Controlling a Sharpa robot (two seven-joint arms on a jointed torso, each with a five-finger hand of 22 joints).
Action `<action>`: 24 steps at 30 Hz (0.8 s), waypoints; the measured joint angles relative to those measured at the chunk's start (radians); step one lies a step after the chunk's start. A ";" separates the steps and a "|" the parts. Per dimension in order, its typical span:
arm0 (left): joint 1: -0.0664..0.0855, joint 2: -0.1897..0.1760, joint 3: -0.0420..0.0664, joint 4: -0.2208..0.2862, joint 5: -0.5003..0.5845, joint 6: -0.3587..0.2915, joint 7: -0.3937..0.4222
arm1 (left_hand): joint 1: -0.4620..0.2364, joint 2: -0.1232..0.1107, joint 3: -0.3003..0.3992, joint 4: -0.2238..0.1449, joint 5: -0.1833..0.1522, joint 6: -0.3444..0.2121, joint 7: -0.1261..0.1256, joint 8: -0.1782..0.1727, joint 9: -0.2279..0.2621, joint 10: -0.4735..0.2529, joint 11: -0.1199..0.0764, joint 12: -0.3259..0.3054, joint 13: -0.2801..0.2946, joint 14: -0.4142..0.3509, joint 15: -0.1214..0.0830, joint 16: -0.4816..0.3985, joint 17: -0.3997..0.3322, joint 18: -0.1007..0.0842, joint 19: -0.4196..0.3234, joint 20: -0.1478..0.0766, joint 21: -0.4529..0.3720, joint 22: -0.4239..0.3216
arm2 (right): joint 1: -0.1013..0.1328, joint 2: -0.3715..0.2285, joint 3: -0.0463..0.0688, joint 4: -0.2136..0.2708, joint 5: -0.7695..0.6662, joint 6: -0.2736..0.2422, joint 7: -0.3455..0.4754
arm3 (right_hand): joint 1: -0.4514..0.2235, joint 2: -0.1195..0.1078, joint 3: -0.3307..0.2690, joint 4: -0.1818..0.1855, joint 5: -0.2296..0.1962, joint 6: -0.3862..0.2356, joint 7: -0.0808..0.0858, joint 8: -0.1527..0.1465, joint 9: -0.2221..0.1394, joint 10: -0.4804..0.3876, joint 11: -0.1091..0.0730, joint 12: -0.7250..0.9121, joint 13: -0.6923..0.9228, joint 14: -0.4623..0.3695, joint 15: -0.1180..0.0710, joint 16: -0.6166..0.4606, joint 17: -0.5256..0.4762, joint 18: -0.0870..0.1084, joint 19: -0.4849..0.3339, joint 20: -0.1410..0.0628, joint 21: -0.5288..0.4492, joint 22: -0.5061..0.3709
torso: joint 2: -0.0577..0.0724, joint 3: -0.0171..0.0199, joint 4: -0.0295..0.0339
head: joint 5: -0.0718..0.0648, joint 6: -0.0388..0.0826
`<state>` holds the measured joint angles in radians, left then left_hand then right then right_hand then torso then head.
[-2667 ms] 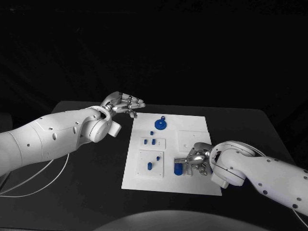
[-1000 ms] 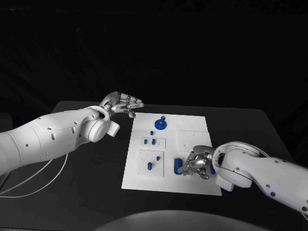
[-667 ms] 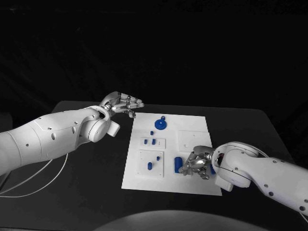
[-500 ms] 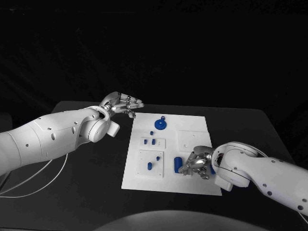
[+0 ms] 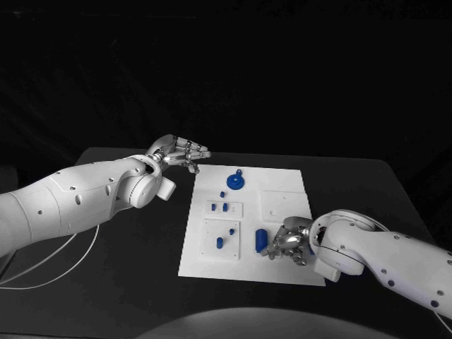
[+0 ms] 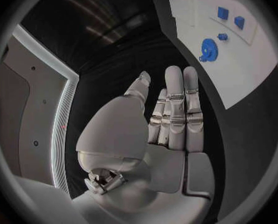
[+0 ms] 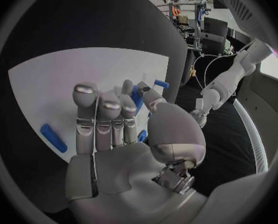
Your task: Assemble the parts on the task board
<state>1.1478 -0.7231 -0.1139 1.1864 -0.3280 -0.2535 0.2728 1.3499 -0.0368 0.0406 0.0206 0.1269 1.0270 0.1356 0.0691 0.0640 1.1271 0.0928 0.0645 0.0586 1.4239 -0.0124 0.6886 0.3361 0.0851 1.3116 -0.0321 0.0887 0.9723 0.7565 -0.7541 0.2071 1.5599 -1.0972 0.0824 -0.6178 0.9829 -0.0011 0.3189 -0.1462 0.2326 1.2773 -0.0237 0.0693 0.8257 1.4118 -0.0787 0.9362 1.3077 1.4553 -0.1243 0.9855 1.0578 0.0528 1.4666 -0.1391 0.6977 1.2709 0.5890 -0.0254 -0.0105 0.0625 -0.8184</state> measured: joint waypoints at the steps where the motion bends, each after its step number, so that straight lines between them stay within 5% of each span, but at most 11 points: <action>1: 0.000 0.000 0.000 0.000 0.000 0.000 -0.001 | 0.000 0.000 0.000 0.000 0.000 0.000 0.000 0.000 0.000 0.000 0.000 0.000 0.000 0.000 0.000 0.000 0.000 0.000 0.000 0.000 0.000 0.000 | -0.003 0.000 -0.001 -0.004 0.000 0.003 -0.001 | 0.000 0.000 0.000 0.000 0.000 0.000 0.000 0.000 0.000 0.000 0.000 0.000 0.000 0.000 0.000 0.000 0.000 0.000 0.000 0.000 0.000 0.000 | 0.000 -0.0004 0.0000 | 0.000 0.000; 18: 0.000 -0.002 -0.004 0.000 -0.002 0.000 -0.007 | 0.000 0.000 0.000 0.000 0.000 0.000 0.000 0.000 0.000 0.000 0.000 0.000 0.000 0.000 0.000 0.000 0.000 0.000 0.000 0.000 0.000 0.000 | -0.014 -0.002 0.000 -0.011 0.002 0.022 -0.006 | 0.006 -0.006 -0.018 -0.004 0.007 0.000 0.000 0.000 -0.003 0.000 0.000 0.000 0.000 0.000 0.000 0.000 -0.001 0.000 0.000 0.000 -0.001 0.002 | 0.000 -0.0006 0.0002 | 0.001 0.001; 24: 0.000 -0.003 -0.005 0.000 -0.003 0.000 -0.008 | 0.000 0.000 0.000 0.000 0.000 0.000 0.000 0.000 0.000 0.000 0.000 0.000 0.000 0.000 0.000 0.000 0.000 0.000 0.000 0.000 0.000 0.000 | -0.015 -0.004 -0.001 -0.006 0.004 0.028 -0.004 | 0.026 -0.026 -0.087 -0.014 0.062 0.000 0.000 0.000 -0.013 0.000 0.000 0.000 0.000 0.000 0.000 0.000 -0.001 0.000 0.000 0.000 -0.001 0.004 | 0.000 -0.0002 0.0002 | 0.002 0.001</action>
<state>1.1478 -0.7260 -0.1185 1.1869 -0.3311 -0.2535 0.2647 1.3499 -0.0368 0.0406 0.0206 0.1269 1.0270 0.1356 0.0691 0.0640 1.1271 0.0928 0.0645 0.0585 1.4238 -0.0125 0.6886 0.3361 0.0851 1.3117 -0.0321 0.0887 0.9723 0.7412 -0.7579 0.2062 1.5538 -1.0927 0.1105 -0.6218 1.0093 -0.0275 0.2323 -0.1600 0.2944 1.2775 -0.0235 0.0695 0.8126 1.4117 -0.0787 0.9362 1.3076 1.4553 -0.1243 0.9855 1.0570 0.0529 1.4666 -0.1391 0.6970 1.2750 0.5893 -0.0256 -0.0104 0.0643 -0.8169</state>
